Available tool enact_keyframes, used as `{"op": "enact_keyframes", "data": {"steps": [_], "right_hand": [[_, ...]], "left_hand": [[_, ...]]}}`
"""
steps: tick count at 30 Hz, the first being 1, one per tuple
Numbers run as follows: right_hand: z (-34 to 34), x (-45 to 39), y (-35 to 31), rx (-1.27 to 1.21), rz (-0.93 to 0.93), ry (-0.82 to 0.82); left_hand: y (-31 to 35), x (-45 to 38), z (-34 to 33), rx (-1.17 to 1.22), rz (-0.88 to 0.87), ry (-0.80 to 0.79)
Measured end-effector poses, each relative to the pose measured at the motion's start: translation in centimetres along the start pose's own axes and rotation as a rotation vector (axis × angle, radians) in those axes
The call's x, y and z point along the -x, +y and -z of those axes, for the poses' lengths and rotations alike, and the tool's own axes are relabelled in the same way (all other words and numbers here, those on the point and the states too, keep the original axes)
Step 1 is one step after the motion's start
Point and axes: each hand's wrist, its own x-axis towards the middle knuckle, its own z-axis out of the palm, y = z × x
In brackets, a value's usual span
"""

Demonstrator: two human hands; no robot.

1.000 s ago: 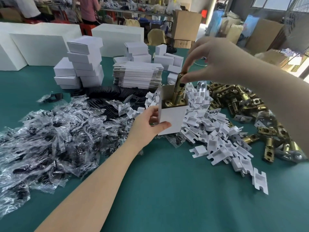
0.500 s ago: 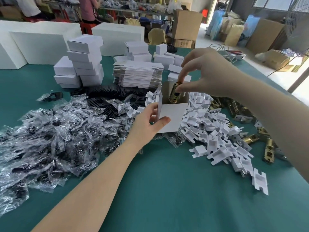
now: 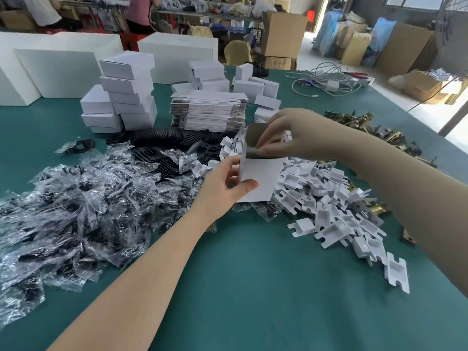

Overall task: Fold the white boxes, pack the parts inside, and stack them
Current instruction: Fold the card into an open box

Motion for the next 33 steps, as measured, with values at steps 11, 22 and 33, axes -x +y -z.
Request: {"op": "enact_keyframes", "data": {"steps": [11, 22, 33], "right_hand": [[-3.0, 3.2, 7.0, -0.009, -0.534, 0.204], [-8.2, 4.1, 6.3, 0.038, -0.567, 0.069], [-7.5, 5.3, 6.4, -0.07, -0.566, 0.173]], "left_hand": [[0.5, 0.0, -0.1, -0.078, 0.015, 0.016], [0.4, 0.1, -0.1, -0.096, 0.008, 0.03], [0.6, 0.1, -0.2, -0.035, 0.021, 0.062]]}}
